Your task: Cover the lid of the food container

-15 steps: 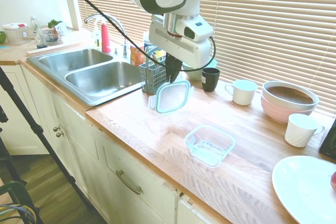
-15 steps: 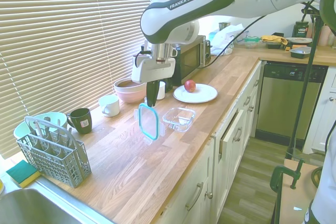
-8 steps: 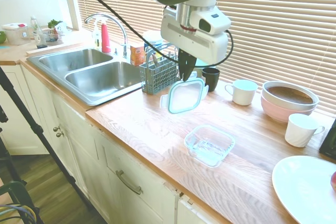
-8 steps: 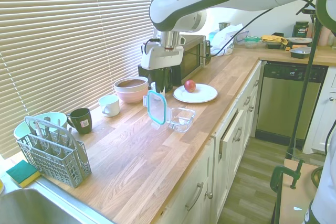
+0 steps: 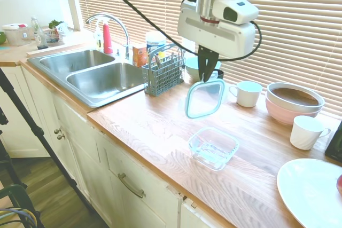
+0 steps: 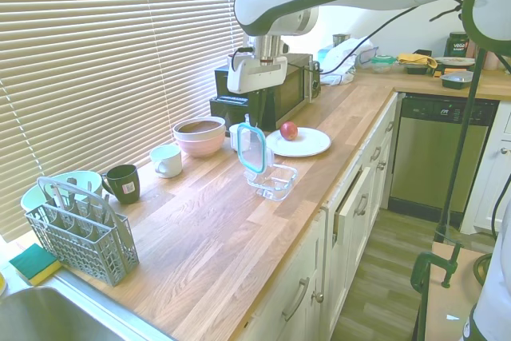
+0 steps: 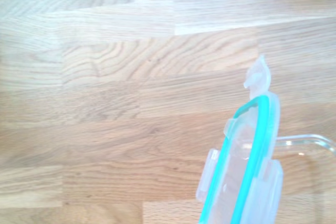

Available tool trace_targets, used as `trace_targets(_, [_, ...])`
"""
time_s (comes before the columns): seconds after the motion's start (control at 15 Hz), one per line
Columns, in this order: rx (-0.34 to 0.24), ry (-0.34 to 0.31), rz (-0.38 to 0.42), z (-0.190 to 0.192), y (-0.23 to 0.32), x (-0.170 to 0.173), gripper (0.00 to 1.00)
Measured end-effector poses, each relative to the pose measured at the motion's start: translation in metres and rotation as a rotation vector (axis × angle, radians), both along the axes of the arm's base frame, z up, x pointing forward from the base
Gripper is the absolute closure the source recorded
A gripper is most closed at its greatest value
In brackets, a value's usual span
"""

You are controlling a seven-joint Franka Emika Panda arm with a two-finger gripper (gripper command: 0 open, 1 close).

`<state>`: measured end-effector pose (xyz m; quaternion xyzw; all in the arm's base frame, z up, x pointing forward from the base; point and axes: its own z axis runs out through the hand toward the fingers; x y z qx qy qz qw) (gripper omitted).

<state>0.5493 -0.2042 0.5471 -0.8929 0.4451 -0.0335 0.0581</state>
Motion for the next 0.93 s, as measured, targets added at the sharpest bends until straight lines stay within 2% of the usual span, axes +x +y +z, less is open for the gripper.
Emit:
trace_targets(0.6, [-0.067,0.050,0.030,0.005,-0.057,0.016,1.00])
trace_targets(0.93, [-0.092,0.072,0.048,0.014,-0.080,0.011,1.00])
